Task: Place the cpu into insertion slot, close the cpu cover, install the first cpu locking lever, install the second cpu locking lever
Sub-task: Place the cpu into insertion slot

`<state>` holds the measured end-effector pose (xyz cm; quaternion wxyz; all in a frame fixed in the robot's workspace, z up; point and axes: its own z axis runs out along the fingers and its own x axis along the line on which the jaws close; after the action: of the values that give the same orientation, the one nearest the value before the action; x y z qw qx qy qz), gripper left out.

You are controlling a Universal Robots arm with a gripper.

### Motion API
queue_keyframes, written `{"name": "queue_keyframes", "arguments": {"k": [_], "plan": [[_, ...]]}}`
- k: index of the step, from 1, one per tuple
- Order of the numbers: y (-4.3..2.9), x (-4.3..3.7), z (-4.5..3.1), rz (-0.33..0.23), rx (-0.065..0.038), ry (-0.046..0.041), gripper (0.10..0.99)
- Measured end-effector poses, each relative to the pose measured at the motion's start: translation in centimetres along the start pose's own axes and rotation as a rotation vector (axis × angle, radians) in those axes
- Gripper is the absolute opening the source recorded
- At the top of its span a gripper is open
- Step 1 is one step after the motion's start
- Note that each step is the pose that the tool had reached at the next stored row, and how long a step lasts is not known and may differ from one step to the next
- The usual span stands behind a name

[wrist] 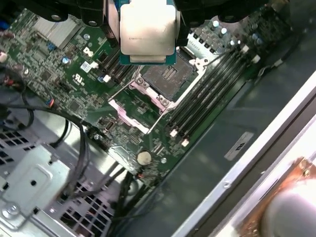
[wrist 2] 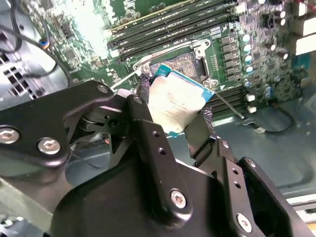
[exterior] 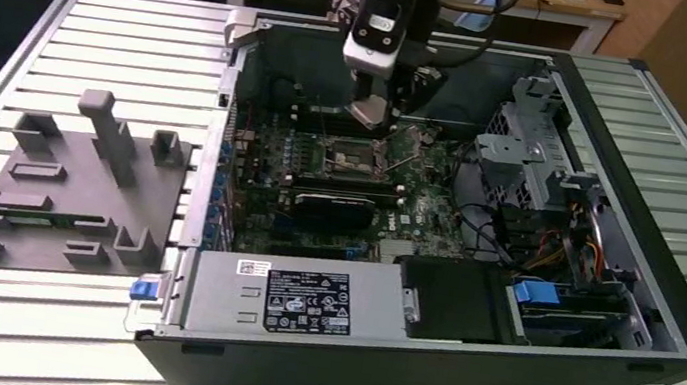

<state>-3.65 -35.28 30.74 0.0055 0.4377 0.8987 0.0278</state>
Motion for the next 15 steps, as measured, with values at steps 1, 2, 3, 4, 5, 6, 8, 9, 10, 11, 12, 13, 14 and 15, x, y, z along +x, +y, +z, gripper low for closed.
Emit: {"name": "queue_keyframes", "arguments": {"k": [1, 2, 3, 4, 5, 6, 8, 9, 10, 11, 12, 13, 14, 15], "plan": [[-0.01, 0.00, 0.08, 0.019, 0.000, -0.0010, 0.537], [-0.01, 0.00, 0.16, 0.037, -0.001, -0.0020, 0.537], [-0.01, 0.00, 0.24, 0.055, -0.001, -0.0030, 0.537], [-0.02, 0.00, 0.32, 0.073, -0.001, -0.0040, 0.537], [-0.02, -0.01, 0.40, 0.091, -0.001, -0.0050, 0.537], [-0.03, -0.01, 0.48, 0.109, -0.002, -0.0059, 0.537], [-0.04, -0.01, 0.65, 0.146, -0.002, -0.0080, 0.537], [-0.04, -0.01, 0.73, 0.164, -0.002, -0.0090, 0.537], [-0.05, -0.01, 0.81, 0.182, -0.003, -0.0100, 0.537], [-0.05, -0.01, 0.89, 0.200, -0.003, -0.0110, 0.537], [-0.06, -0.02, 0.97, 0.218, -0.003, -0.0120, 0.537], [-0.06, -0.02, 1.06, 0.236, -0.003, -0.0130, 0.537], [-0.07, -0.02, 1.14, 0.254, -0.004, -0.0140, 0.537], [-0.07, -0.02, 1.23, 0.274, -0.004, -0.0150, 0.537]]}}
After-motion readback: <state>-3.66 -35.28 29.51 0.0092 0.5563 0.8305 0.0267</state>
